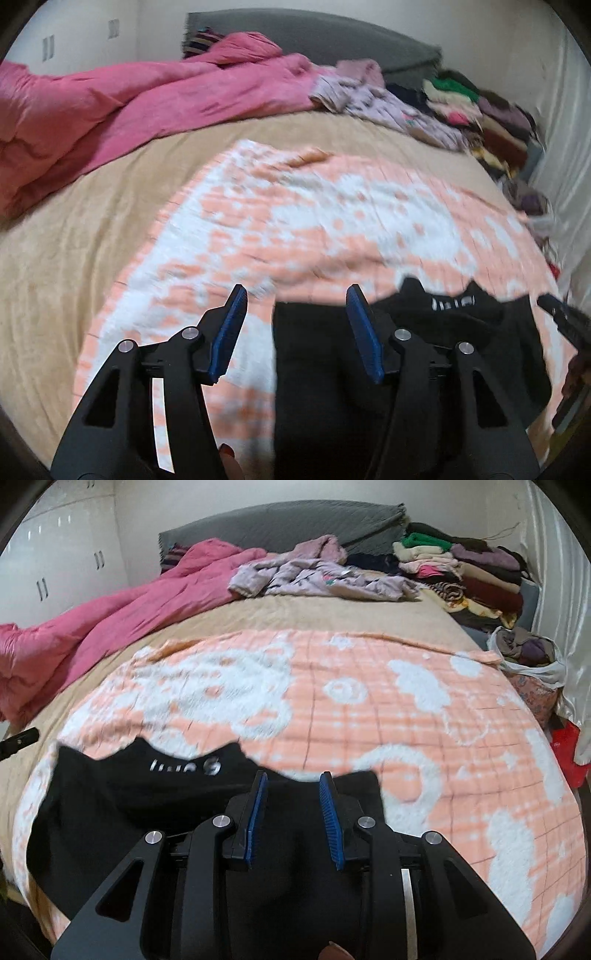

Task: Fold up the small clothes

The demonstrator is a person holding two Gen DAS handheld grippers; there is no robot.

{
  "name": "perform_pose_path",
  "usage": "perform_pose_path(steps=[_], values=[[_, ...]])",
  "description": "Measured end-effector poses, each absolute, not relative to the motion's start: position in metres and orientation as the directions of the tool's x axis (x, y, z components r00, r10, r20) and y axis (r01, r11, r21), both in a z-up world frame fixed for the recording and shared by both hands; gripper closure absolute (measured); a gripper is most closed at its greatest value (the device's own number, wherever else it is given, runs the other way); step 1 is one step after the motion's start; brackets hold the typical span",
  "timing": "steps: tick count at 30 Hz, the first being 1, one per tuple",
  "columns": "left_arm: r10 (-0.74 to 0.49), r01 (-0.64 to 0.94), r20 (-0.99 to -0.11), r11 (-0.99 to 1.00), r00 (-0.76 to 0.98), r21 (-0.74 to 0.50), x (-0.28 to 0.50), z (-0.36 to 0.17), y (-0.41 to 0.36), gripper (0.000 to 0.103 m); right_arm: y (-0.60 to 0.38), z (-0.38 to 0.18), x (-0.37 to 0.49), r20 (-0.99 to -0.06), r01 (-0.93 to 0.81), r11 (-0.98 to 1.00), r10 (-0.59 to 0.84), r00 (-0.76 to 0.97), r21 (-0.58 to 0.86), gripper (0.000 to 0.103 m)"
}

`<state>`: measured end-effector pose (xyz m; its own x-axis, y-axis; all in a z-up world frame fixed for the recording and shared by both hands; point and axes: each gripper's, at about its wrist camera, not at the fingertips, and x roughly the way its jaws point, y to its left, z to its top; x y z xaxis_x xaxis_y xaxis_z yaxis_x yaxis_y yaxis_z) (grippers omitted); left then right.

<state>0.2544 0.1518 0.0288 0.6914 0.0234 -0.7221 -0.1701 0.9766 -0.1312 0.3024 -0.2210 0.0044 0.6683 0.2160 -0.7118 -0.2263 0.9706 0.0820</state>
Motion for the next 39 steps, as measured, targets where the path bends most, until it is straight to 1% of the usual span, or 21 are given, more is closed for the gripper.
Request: perform_pose_path(steps=[4, 5, 6, 7, 12, 16, 17, 18, 20, 21, 22, 24, 27, 30, 33, 35, 37, 39], values=[[0.016, -0.203, -0.725, 0.964, 0.689, -0.172, 0.242, 0.027, 0.174, 0.055, -0.237, 0.009, 0.295, -0.688, -0.191, 0.977, 0.204, 0.696, 0.095, 0.074], [0.006, -0.206, -0.728, 0.961, 0.685, -0.186, 0.238, 0.022, 0.177, 0.055, -0.242, 0.008, 0.293, -0.687, -0.18, 0.979, 0.194, 0.7, 0.093, 0.07], [-0.001, -0.206, -0.732, 0.96, 0.681, -0.192, 0.236, 0.019, 0.179, 0.055, -0.248, 0.004, 0.291, -0.693, -0.165, 0.982, 0.179, 0.699, 0.087, 0.063], [-0.011, -0.2, -0.738, 0.96, 0.675, -0.197, 0.233, 0.013, 0.18, 0.055, -0.252, 0.002, 0.291, -0.698, -0.156, 0.984, 0.17, 0.696, 0.084, 0.062], [-0.094, -0.158, -0.77, 0.956, 0.631, -0.246, 0.231, -0.022, 0.17, 0.055, -0.27, -0.029, 0.296, -0.759, -0.111, 0.99, 0.138, 0.636, 0.087, 0.062], [-0.14, -0.159, -0.792, 0.945, 0.594, -0.286, 0.239, -0.045, 0.161, 0.052, -0.273, -0.05, 0.302, -0.788, -0.109, 0.985, 0.174, 0.59, 0.136, 0.059], [-0.142, -0.158, -0.796, 0.945, 0.589, -0.285, 0.239, -0.048, 0.159, 0.053, -0.275, -0.053, 0.303, -0.791, -0.103, 0.982, 0.191, 0.582, 0.161, 0.059], [-0.142, -0.151, -0.796, 0.948, 0.588, -0.281, 0.239, -0.05, 0.156, 0.056, -0.277, -0.056, 0.305, -0.791, -0.091, 0.979, 0.202, 0.577, 0.184, 0.059], [-0.132, -0.125, -0.788, 0.959, 0.601, -0.256, 0.237, -0.05, 0.147, 0.096, -0.278, -0.059, 0.306, -0.788, -0.094, 0.971, 0.234, 0.569, 0.221, 0.076], [-0.127, -0.116, -0.784, 0.963, 0.607, -0.245, 0.235, -0.049, 0.145, 0.097, -0.277, -0.059, 0.306, -0.785, -0.106, 0.965, 0.256, 0.564, 0.239, 0.086], [-0.121, -0.11, -0.781, 0.966, 0.612, -0.236, 0.234, -0.047, 0.144, 0.099, -0.276, -0.056, 0.304, -0.778, -0.113, 0.965, 0.258, 0.572, 0.237, 0.093], [-0.118, -0.106, -0.76, 0.965, 0.639, -0.239, 0.231, -0.038, 0.146, 0.1, -0.275, -0.047, 0.301, -0.763, -0.129, 0.965, 0.259, 0.593, 0.227, 0.096], [-0.093, -0.107, -0.71, 0.967, 0.698, -0.231, 0.227, -0.017, 0.154, 0.1, -0.279, -0.03, 0.298, -0.718, -0.132, 0.96, 0.273, 0.64, 0.247, 0.096], [-0.052, -0.118, -0.705, 0.975, 0.707, -0.191, 0.231, -0.011, 0.154, 0.1, -0.281, -0.018, 0.3, -0.688, -0.124, 0.963, 0.257, 0.679, 0.238, 0.096], [-0.015, -0.138, -0.728, 0.979, 0.686, -0.15, 0.237, -0.024, 0.152, 0.1, -0.28, -0.026, 0.305, -0.707, -0.101, 0.972, 0.225, 0.67, 0.213, 0.096], [0.001, -0.153, -0.755, 0.979, 0.655, -0.132, 0.24, -0.04, 0.152, 0.1, -0.277, -0.04, 0.309, -0.743, -0.081, 0.98, 0.191, 0.642, 0.182, 0.096], [0.015, -0.162, -0.779, 0.98, 0.627, -0.112, 0.239, -0.054, 0.151, 0.098, -0.271, -0.058, 0.31, -0.787, -0.062, 0.991, 0.132, 0.603, 0.119, 0.094], [0.029, -0.152, -0.789, 0.985, 0.613, -0.082, 0.237, -0.062, 0.147, 0.096, -0.269, -0.065, 0.307, -0.785, -0.062, 0.994, 0.109, 0.61, 0.09, 0.093]])
